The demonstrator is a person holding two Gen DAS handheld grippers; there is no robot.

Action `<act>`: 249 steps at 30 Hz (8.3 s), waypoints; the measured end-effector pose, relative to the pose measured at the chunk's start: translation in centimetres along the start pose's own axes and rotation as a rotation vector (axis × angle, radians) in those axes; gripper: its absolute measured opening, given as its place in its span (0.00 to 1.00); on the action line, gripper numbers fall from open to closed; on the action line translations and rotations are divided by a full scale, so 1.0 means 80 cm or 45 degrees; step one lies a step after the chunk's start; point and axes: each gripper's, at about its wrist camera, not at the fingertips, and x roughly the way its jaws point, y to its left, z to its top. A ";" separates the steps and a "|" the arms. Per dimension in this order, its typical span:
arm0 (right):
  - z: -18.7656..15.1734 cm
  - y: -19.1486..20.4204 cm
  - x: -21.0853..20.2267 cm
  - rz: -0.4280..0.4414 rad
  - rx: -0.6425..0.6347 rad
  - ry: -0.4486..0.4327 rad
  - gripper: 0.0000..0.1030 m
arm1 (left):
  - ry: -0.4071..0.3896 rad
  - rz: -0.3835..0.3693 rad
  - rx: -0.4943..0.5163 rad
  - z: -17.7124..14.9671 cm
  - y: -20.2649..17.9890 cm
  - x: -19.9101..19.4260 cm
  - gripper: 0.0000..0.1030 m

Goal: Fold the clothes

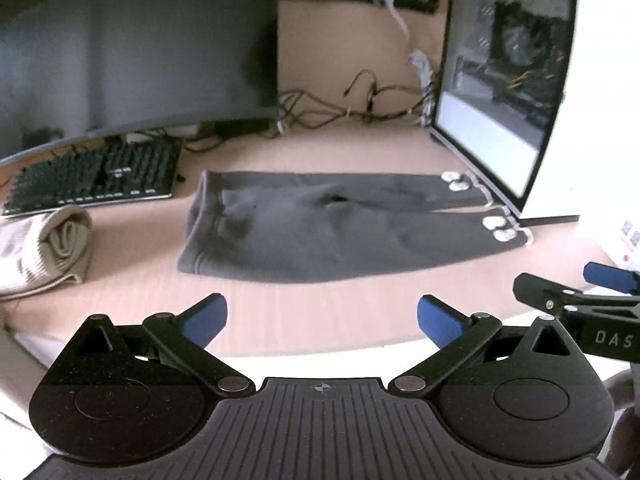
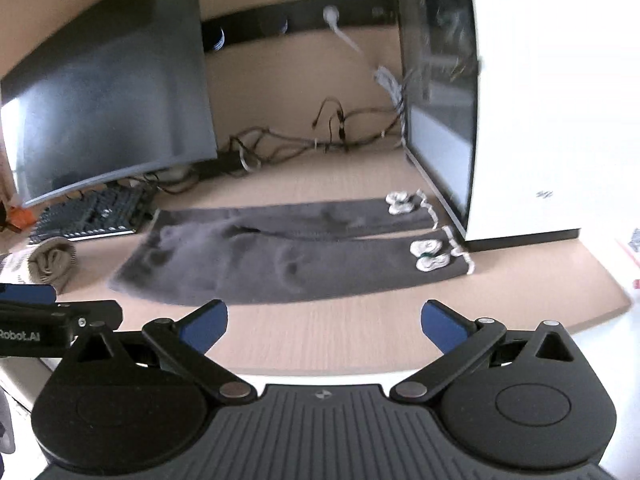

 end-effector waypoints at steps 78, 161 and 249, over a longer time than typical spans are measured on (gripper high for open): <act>-0.030 -0.015 -0.087 0.021 -0.051 0.009 1.00 | -0.043 0.090 -0.019 -0.047 -0.039 -0.078 1.00; -0.025 -0.015 -0.045 0.032 -0.010 0.114 1.00 | 0.081 0.100 -0.038 -0.037 -0.033 -0.034 1.00; 0.073 0.012 0.310 -0.153 0.136 0.461 1.00 | 0.350 0.140 -0.179 0.176 0.197 0.394 0.48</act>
